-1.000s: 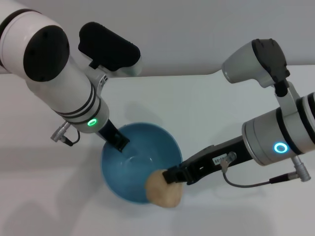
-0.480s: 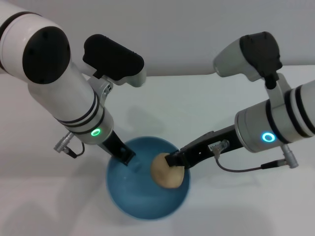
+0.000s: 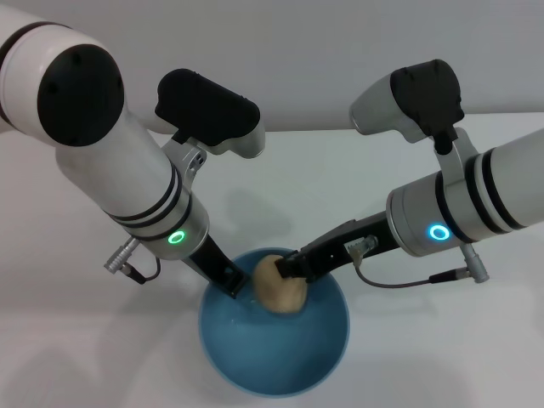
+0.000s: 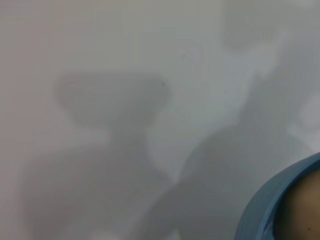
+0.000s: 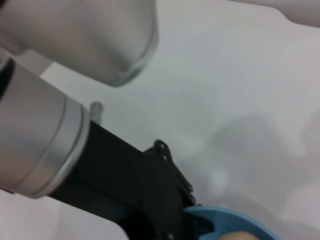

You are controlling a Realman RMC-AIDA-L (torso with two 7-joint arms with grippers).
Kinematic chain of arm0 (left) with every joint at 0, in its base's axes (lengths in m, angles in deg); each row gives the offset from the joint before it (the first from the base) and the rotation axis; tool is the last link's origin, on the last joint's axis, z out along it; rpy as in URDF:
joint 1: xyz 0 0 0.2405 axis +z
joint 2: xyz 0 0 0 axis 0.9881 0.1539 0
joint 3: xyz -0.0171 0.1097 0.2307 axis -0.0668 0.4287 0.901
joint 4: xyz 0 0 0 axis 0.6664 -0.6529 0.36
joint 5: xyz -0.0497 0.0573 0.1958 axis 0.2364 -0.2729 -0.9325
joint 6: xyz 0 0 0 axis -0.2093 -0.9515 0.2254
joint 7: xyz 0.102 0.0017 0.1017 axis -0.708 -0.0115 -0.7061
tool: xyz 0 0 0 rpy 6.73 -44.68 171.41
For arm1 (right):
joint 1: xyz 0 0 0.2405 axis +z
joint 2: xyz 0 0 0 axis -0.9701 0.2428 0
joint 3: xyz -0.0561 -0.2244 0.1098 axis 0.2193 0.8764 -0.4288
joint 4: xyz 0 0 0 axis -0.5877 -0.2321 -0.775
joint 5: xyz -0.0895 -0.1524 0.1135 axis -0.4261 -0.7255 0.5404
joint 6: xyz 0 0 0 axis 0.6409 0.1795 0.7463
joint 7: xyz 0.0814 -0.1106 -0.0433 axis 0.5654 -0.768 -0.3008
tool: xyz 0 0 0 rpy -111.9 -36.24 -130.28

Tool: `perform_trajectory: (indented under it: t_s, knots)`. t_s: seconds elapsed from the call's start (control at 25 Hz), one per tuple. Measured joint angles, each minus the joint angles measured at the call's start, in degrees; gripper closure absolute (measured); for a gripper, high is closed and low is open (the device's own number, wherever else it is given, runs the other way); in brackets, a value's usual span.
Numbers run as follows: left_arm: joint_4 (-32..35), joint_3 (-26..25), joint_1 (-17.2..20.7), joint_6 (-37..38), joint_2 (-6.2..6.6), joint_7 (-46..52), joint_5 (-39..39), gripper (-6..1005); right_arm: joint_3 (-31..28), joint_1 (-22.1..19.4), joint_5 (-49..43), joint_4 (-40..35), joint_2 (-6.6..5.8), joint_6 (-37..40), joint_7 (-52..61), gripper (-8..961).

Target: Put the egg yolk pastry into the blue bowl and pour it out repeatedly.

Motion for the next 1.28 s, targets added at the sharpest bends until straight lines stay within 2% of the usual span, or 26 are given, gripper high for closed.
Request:
perform_trajectory:
  t_s: [0.32,0.44,0.56,0.68,0.8,0.92,1.12,1.28]
  knots:
    - [0.0,-0.1,0.0,0.5,-0.03,0.0,0.2,1001,0.3,-0.5,3.2,0.4,-0.07,-0.9,-2.8,850]
    - [0.0,-0.1,0.0,0.8,-0.03,-0.1,0.2,1001,-0.4,-1.2,3.2,1.4,-0.06,-1.3,-1.0,751]
    - [0.0,0.0,0.0,1.9,0.02,-0.1,0.2,1001,-2.4,-3.9,3.2,6.3,-0.17,-2.0,0.0,652]
    - [0.0,-0.2,0.4,3.9,0.09,-0.6,0.3,1001,-5.6,-8.2,2.5,13.4,-0.24,-2.7,1.7,614]
    - [0.2,-0.5,1.8,7.7,0.14,-1.6,0.6,1000,-9.6,-12.1,1.1,16.9,-0.29,-2.8,4.8,588]
    - [0.4,-0.5,3.5,12.0,0.17,-1.8,1.2,1000,-13.4,-14.1,0.9,14.7,-0.32,-3.0,8.1,589]
    - [0.4,-2.4,6.6,18.9,0.35,-5.6,6.2,1000,-14.8,-14.6,-2.5,8.7,-0.25,-3.3,9.7,591]
    - [0.2,-3.8,6.7,18.6,0.48,-6.7,7.8,1000,-14.3,-14.4,-4.8,6.7,-0.32,-4.0,12.0,592]
